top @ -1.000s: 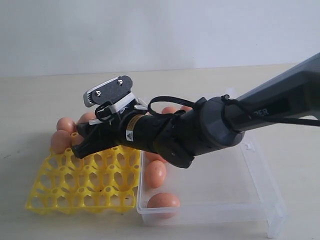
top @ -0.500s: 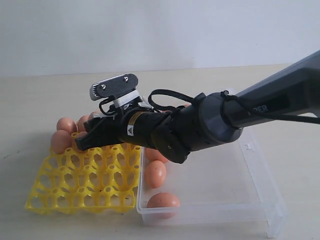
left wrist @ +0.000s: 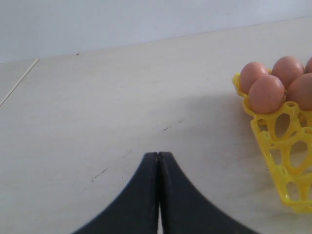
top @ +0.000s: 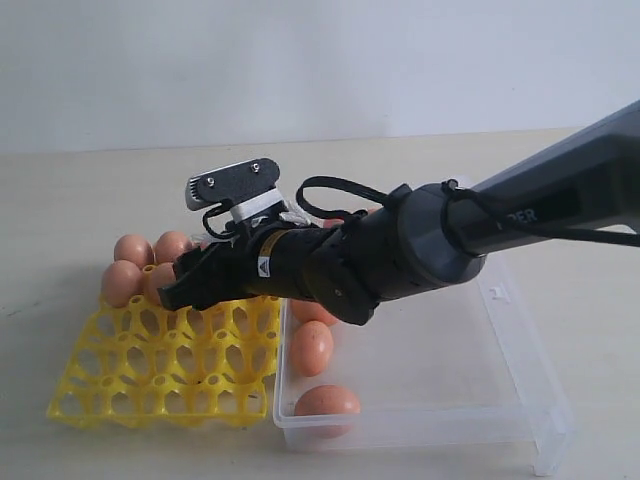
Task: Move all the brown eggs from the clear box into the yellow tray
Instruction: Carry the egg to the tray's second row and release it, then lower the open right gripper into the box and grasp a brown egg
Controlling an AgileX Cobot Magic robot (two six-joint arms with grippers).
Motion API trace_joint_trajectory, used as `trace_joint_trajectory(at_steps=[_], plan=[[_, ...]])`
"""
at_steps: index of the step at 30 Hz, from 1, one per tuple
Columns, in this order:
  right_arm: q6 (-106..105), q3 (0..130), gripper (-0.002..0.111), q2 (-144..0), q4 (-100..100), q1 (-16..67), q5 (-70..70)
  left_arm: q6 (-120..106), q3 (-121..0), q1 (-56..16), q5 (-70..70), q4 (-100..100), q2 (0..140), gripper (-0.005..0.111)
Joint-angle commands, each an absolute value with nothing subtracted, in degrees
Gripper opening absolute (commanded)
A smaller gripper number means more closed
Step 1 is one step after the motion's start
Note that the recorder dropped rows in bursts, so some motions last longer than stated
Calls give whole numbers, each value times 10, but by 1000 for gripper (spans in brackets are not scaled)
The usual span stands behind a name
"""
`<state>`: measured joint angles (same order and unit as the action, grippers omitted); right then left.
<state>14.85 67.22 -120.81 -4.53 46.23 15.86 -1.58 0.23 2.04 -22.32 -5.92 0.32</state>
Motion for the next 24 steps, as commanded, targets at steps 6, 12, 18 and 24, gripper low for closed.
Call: trace_joint_trajectory(at_steps=[6,12,18,24], plan=[[96,677,63,-978,-99,459,-207,-13,0,17,-218,-58,0,0],[8,671,63,-956,-260,454,-421,-13,0,17,-218,-58,0,0],[156,686,63,-1037,-278,431,-359,-13,0,17,-218,-58,0,0],[400,702,63,-1066,-320,388,-390,-13,0,17,-218,-58,0,0]])
